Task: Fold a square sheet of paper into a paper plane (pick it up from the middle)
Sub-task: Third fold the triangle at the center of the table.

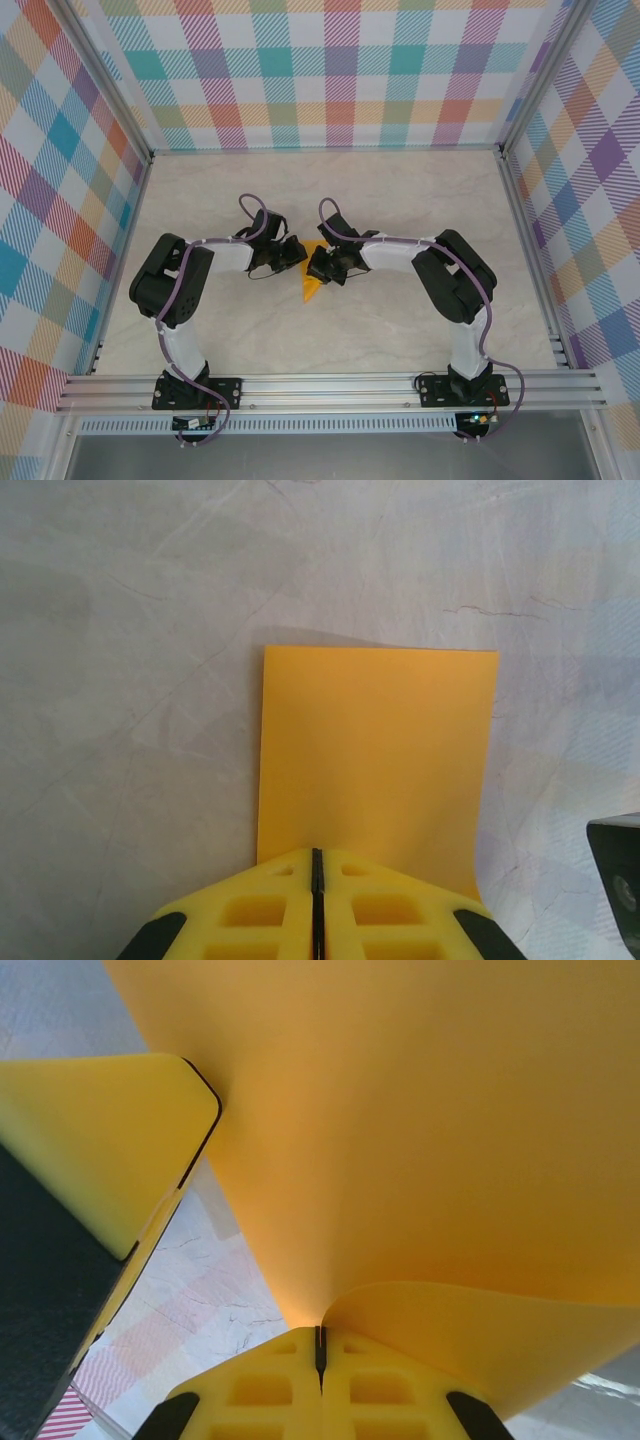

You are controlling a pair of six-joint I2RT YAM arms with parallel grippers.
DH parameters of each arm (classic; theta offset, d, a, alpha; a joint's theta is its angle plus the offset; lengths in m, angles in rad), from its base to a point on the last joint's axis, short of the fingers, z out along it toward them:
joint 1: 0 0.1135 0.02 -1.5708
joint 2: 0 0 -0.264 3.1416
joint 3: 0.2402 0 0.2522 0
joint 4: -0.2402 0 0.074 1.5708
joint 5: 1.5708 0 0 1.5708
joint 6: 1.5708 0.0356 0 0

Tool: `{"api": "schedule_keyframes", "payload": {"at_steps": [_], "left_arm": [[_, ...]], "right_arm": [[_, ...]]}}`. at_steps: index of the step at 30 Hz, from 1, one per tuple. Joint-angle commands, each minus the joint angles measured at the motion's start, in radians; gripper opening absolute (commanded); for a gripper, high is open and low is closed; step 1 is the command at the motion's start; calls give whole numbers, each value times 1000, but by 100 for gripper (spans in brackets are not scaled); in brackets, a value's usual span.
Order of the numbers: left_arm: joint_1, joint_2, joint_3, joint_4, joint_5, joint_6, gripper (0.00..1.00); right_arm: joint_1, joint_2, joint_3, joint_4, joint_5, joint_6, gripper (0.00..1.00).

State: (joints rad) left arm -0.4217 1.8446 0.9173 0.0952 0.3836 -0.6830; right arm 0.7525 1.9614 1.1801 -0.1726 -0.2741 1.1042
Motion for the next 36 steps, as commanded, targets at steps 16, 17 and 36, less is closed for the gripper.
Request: {"api": "schedule_keyframes", "payload": {"at_steps": [16,17,36], "left_arm": [[9,2,14,-39,20,22,10],[9,1,14,-40,19,23,10],[9,2,15,-40,29,22,10]], "right_arm": [[-4,34,39,10,-2,-24,2],[-4,35,39,10,-1,-24,2],[-4,41,53,-46,3,-55,2]]}}
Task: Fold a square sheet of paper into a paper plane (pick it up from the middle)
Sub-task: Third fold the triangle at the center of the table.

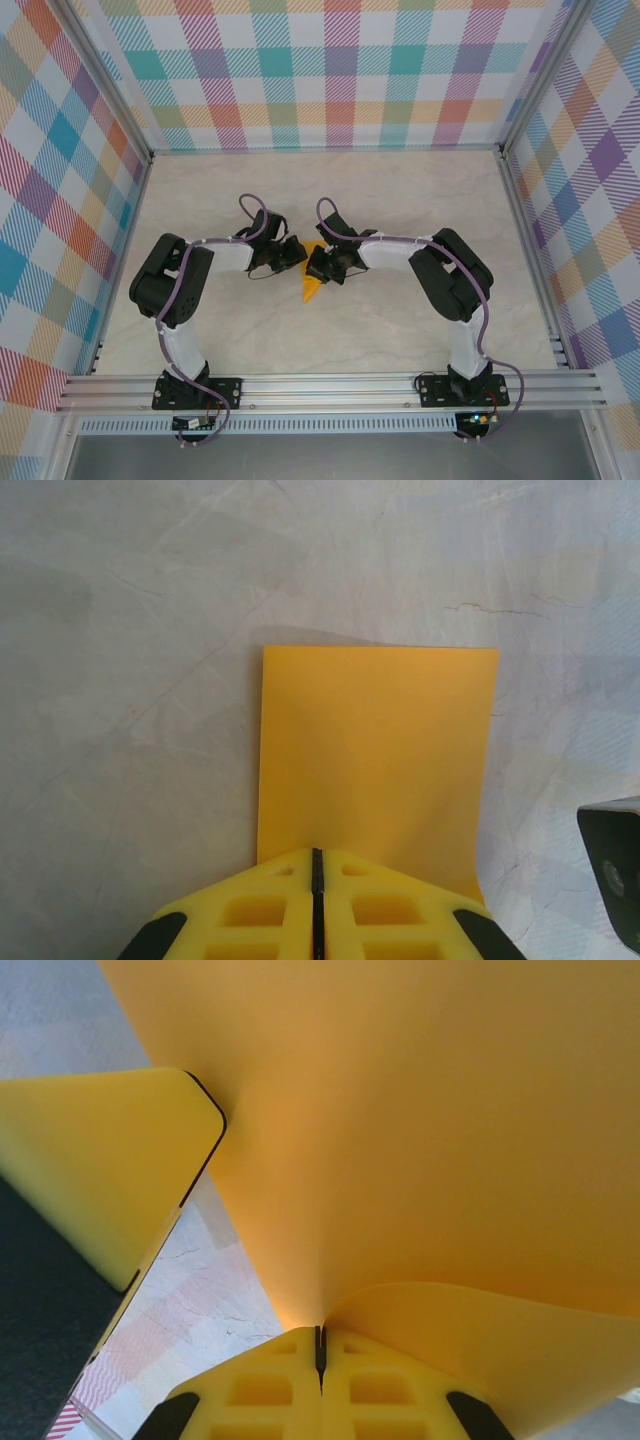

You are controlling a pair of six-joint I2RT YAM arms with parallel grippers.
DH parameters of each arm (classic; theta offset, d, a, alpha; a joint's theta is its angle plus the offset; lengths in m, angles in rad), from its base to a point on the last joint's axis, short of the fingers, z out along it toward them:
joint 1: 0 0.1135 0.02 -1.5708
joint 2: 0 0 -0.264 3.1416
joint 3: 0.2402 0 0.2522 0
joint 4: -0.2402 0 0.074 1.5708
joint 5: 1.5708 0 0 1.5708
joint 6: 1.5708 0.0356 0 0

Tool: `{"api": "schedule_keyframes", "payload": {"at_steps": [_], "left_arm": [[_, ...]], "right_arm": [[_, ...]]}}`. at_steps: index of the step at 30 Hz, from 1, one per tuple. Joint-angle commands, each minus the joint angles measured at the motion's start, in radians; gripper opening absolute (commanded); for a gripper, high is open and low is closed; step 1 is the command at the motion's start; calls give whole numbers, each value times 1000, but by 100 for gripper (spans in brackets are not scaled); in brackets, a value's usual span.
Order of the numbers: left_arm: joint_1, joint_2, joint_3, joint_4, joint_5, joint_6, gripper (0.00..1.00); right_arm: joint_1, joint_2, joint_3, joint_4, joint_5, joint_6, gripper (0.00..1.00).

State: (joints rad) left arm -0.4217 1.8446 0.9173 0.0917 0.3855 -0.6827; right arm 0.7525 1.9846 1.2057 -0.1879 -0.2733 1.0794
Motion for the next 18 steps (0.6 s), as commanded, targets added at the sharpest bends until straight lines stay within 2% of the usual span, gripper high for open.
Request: {"api": "schedule_keyframes", "payload": {"at_steps": [1,18], "left_arm": [[9,2,14,-36,27,22,10],[9,1,17,-40,27,24,10]], "right_arm": [[-3,17,26,-32,2,-32,2],[-4,12,19,-45,29,-31,2]]}}
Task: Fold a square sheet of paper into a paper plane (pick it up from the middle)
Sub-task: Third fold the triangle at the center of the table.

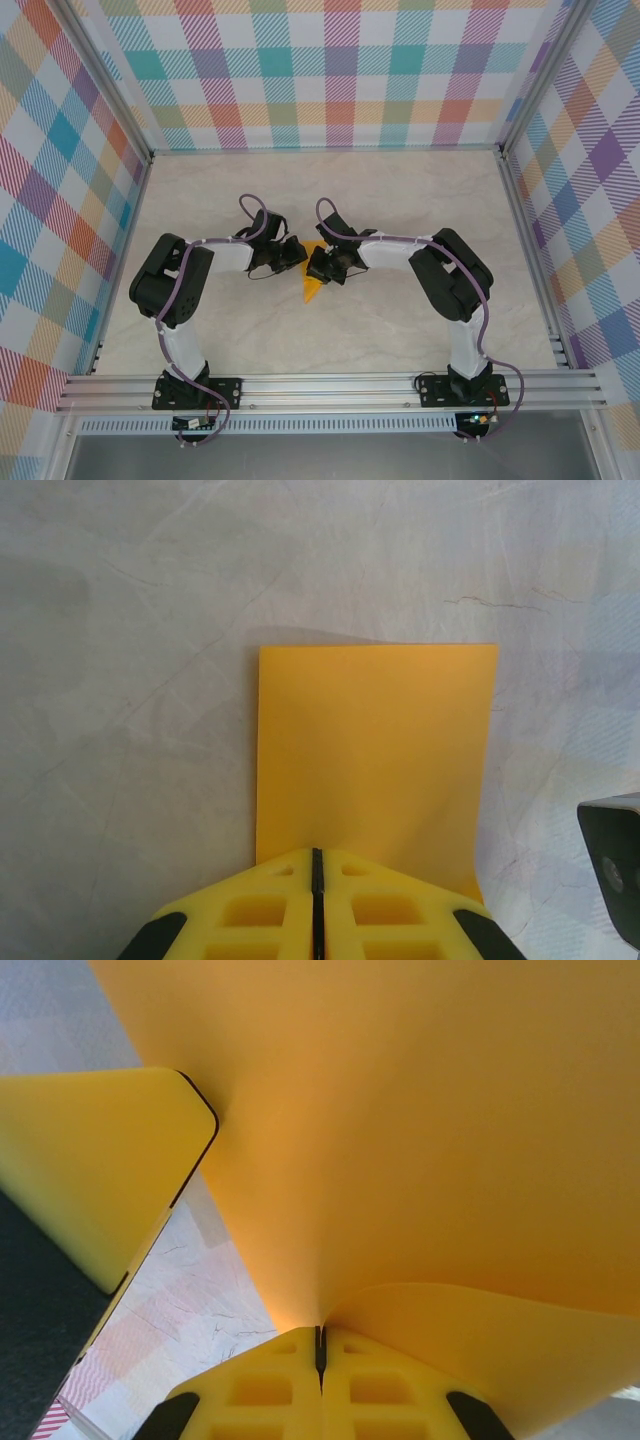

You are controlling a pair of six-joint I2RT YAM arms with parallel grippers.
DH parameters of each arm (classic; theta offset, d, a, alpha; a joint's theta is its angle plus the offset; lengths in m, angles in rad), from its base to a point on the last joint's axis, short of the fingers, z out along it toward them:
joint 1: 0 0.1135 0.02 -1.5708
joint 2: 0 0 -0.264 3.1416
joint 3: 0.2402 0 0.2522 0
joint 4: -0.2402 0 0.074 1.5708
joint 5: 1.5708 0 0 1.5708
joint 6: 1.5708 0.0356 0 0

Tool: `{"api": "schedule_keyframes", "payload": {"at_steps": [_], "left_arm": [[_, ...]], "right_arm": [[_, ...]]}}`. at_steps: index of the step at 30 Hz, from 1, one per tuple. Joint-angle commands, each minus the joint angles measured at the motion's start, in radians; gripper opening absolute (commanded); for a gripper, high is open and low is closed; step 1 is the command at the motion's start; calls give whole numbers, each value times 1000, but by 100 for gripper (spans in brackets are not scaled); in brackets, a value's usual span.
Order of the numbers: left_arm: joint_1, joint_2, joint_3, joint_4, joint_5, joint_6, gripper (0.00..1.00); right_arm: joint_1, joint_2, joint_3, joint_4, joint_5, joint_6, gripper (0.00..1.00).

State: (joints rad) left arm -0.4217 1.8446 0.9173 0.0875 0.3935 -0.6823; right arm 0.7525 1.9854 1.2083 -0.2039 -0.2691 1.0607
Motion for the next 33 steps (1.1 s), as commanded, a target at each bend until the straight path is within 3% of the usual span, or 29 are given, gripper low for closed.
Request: {"api": "schedule_keyframes", "payload": {"at_steps": [1,24,33], "left_arm": [[9,2,17,-37,19,24,10],[9,13,23,-38,38,26,10],[11,-40,17,-49,7,9,10]], "right_arm": [[-4,6,14,-28,27,-14,3],[-5,13,19,-36,-6,-59,4],[-4,19,14,-39,-2,-71,16]]}}
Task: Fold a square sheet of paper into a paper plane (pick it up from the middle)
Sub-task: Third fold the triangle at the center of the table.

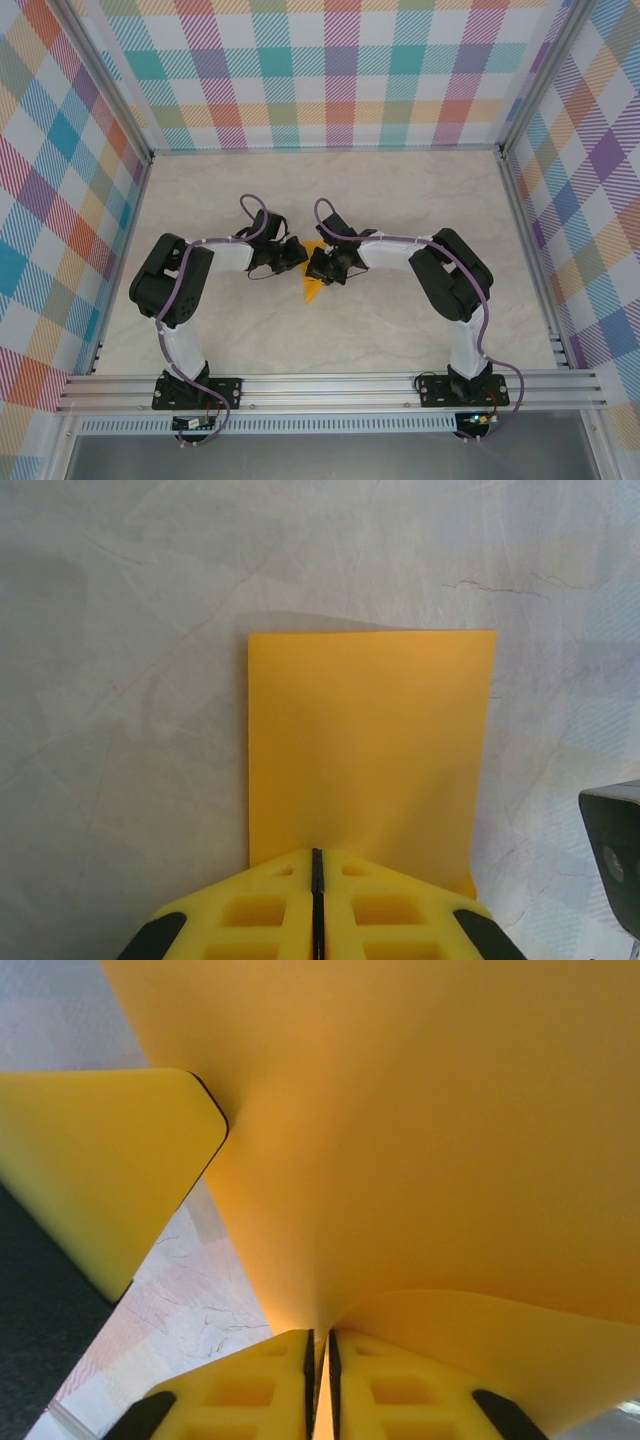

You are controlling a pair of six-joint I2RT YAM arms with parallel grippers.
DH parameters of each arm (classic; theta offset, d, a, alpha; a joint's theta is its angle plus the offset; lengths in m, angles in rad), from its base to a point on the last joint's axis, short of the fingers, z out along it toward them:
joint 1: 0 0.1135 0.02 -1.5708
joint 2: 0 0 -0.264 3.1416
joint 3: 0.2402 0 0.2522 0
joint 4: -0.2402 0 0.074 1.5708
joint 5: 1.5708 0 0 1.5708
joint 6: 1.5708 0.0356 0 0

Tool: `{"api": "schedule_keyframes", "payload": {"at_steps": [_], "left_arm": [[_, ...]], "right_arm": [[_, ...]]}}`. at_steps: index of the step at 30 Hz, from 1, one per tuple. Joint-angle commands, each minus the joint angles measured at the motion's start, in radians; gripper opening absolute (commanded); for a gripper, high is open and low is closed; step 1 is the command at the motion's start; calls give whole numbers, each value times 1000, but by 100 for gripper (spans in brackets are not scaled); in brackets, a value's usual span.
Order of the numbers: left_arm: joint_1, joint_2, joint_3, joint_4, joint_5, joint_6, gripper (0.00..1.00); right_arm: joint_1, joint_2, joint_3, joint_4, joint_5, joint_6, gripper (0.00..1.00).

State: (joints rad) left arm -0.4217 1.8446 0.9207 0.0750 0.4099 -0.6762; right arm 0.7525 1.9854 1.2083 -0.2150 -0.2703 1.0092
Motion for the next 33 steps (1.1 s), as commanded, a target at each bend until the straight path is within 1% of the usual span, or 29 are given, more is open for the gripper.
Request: {"api": "schedule_keyframes", "payload": {"at_steps": [1,8,14,18,24,26,33], "left_arm": [[16,-55,9,-40,-20,-4,10],[65,-162,-24,-75,-83,-38,11],[104,-200,-64,-91,-106,-60,11],[112,-202,-78,-86,-77,-60,11],[109,-157,-76,0,70,-42,11],[103,-137,-58,11,96,-34,11],[81,-6,38,-10,103,-22,11]], "right_arm": [[-4,20,13,-30,0,-18,18],[-4,24,13,-38,5,-19,28],[-4,21,7,-17,-2,-19,29],[-4,11,-5,17,-11,-29,29],[-4,-3,-30,71,-21,-54,30],[-5,-1,-38,84,-25,-58,30],[-10,-4,-70,130,-35,-73,29]]}}
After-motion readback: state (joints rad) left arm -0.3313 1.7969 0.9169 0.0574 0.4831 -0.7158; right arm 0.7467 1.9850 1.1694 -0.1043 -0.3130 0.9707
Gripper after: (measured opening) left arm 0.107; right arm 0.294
